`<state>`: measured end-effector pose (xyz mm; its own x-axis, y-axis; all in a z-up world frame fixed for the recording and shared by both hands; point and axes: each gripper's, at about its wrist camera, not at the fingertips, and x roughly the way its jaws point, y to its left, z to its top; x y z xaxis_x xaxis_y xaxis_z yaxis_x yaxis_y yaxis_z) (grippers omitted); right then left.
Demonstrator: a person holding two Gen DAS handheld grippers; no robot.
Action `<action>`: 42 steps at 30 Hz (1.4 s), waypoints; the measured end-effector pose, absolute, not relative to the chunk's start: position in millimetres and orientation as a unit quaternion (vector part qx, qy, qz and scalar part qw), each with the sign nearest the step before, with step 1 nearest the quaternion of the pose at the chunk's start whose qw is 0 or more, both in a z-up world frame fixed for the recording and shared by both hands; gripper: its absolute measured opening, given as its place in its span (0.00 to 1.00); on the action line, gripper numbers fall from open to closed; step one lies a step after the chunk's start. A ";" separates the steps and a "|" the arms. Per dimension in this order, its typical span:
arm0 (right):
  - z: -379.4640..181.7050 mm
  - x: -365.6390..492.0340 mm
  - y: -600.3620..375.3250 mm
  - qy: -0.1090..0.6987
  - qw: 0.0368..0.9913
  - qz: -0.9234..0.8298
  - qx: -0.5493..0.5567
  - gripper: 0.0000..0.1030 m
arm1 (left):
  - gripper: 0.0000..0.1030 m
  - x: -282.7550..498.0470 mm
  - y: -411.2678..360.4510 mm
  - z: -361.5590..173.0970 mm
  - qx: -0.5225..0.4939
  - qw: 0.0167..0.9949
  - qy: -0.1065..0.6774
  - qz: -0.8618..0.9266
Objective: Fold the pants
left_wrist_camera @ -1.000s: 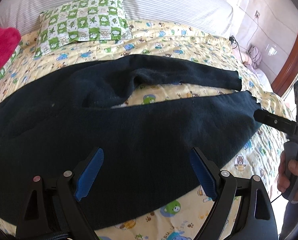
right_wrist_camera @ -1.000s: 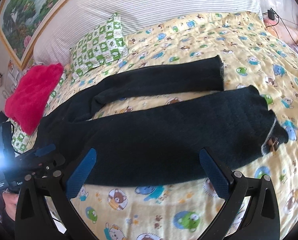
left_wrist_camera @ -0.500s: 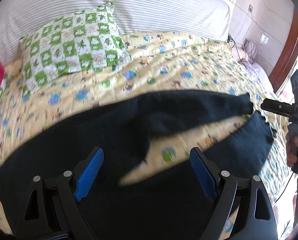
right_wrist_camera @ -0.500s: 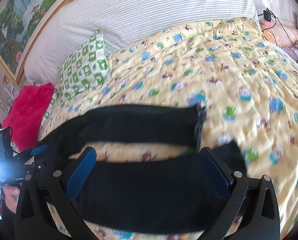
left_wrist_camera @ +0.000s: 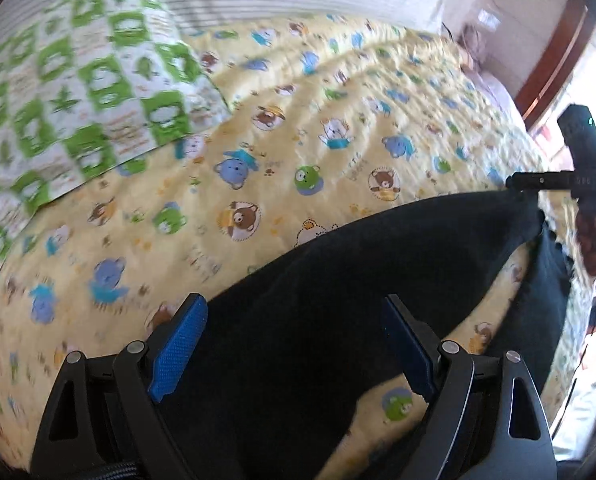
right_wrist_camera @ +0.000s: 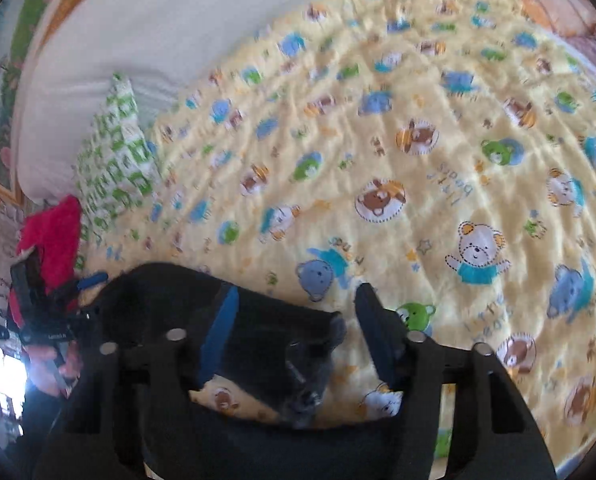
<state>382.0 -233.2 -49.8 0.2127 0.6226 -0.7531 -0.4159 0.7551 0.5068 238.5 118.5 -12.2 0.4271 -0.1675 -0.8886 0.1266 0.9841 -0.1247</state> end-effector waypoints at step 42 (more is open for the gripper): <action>-14.5 286.7 -292.9 0.390 0.842 0.372 -0.010 0.06 | 0.16 82.6 -9.3 20.7 -0.051 0.855 0.488 -0.169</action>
